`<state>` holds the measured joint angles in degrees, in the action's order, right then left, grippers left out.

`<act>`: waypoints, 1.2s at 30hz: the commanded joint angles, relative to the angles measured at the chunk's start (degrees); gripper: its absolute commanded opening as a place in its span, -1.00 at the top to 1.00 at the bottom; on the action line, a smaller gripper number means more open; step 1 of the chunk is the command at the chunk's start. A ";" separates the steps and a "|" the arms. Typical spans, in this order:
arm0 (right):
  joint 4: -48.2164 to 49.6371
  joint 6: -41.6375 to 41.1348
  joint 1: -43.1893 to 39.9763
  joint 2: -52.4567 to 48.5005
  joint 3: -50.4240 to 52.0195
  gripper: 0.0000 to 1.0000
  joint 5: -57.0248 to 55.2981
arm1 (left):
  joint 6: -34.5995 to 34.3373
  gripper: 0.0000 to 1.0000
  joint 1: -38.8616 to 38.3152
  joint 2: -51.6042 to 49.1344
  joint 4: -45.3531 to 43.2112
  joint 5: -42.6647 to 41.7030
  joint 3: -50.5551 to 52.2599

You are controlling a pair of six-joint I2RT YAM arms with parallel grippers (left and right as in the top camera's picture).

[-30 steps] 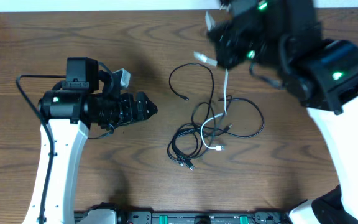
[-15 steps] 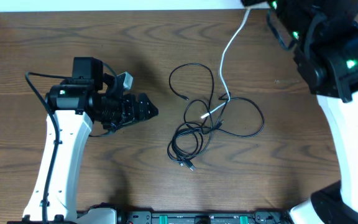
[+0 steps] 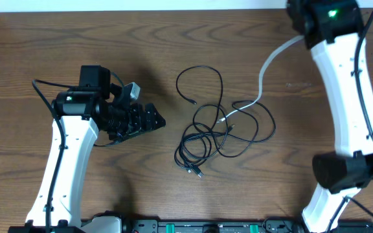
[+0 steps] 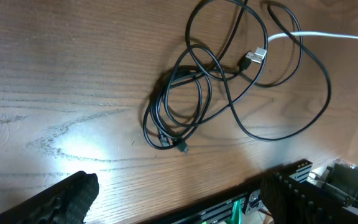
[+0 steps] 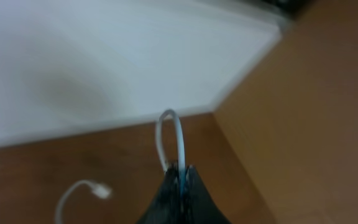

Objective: Untangle cables

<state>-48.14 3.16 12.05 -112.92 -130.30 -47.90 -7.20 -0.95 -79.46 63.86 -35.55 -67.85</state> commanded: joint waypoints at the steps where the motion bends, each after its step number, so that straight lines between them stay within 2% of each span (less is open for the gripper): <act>1: -7.50 -4.76 -6.73 -4.04 -0.50 0.98 -3.87 | 1.20 -0.78 -0.15 -0.28 -0.33 0.70 0.22; 8: -22.88 -14.75 -18.29 -10.45 -0.50 0.98 14.58 | 1.20 -0.78 -0.15 -0.28 -0.33 0.70 0.22; 16: -29.62 -17.70 -30.29 -17.20 -0.50 0.98 37.13 | 1.22 -0.78 -0.15 -0.28 -0.26 0.72 0.22; 17: -30.10 -17.94 -31.41 -17.64 -0.50 0.92 39.12 | 1.22 -0.78 -0.15 -0.28 -0.28 0.70 0.22; 18: -30.49 -17.94 -32.26 -18.03 -0.50 0.76 40.46 | 1.20 -0.78 -0.15 -0.28 -0.31 0.72 0.22; 19: -30.82 -17.94 -33.00 -18.25 -0.50 0.46 41.40 | 1.22 -0.78 -0.15 -0.28 -0.37 0.70 0.22; 20: -31.21 -17.92 -33.83 -18.29 -0.48 0.03 42.10 | 1.20 -0.78 -0.15 -0.28 -0.50 0.70 0.22; 24: -31.80 -17.25 -35.06 -18.27 -0.48 -0.98 42.12 | 1.20 -0.79 -0.15 -0.28 -0.76 0.70 0.22; 30: -34.38 -16.96 -34.10 -18.27 -0.48 -0.98 43.65 | 1.18 -0.78 -0.15 -0.28 -0.72 0.70 0.22; 36: -41.57 -12.35 -32.59 -18.27 -0.48 -0.98 55.47 | 1.18 -0.79 -0.15 -0.28 -0.70 0.70 0.22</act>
<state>-87.07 -11.88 -21.61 -131.59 -130.34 -0.73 -7.18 -0.97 -79.46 63.02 -35.57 -67.85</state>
